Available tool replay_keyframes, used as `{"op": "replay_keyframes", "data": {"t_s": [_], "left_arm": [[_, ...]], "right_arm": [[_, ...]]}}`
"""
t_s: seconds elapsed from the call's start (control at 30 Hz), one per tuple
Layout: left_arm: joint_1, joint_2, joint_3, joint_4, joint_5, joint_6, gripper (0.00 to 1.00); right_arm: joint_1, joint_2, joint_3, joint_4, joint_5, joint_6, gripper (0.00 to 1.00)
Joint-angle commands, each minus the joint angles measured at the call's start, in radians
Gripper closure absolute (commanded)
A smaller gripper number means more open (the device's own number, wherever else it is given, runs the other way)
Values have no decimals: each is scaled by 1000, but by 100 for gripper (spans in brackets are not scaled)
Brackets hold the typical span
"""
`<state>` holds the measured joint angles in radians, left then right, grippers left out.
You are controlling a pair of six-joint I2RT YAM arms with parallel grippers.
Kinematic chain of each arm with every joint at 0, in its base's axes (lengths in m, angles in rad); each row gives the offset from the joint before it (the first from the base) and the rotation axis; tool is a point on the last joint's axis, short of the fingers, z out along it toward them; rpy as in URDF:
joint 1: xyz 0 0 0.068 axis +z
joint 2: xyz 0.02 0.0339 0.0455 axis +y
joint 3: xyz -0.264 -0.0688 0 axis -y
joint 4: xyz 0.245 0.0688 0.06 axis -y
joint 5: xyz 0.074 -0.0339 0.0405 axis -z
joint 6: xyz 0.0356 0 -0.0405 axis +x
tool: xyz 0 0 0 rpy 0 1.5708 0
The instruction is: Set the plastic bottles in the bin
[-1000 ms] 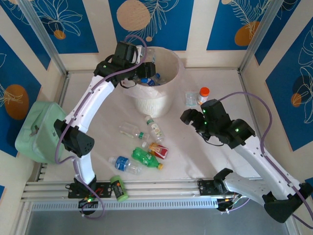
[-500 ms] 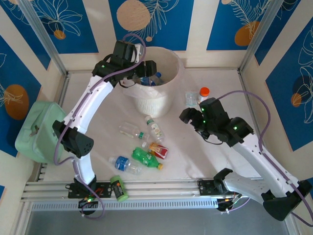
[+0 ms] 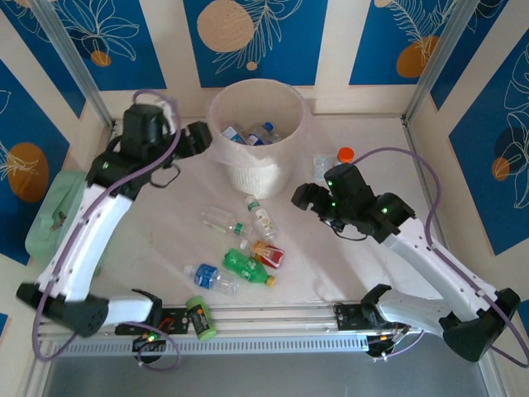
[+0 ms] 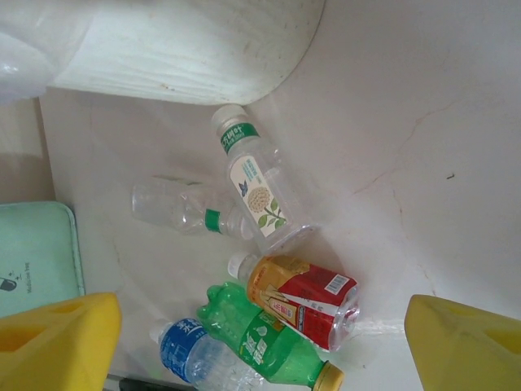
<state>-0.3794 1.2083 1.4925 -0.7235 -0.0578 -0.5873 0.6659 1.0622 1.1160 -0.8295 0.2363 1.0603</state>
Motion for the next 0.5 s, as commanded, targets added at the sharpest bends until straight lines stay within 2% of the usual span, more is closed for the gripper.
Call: {"op": "replay_keyframes", "data": {"t_s": [0.0, 0.23, 0.47], "left_arm": [[33, -61, -160, -20, -40, -143, 15], [59, -80, -417, 33, 37, -369, 9], [58, 73, -454, 85, 100, -453, 11]], "right_arm": [[18, 30, 47, 15, -22, -40, 10], [55, 73, 72, 14, -14, -49, 10], [72, 61, 53, 5, 0, -36, 10]]}}
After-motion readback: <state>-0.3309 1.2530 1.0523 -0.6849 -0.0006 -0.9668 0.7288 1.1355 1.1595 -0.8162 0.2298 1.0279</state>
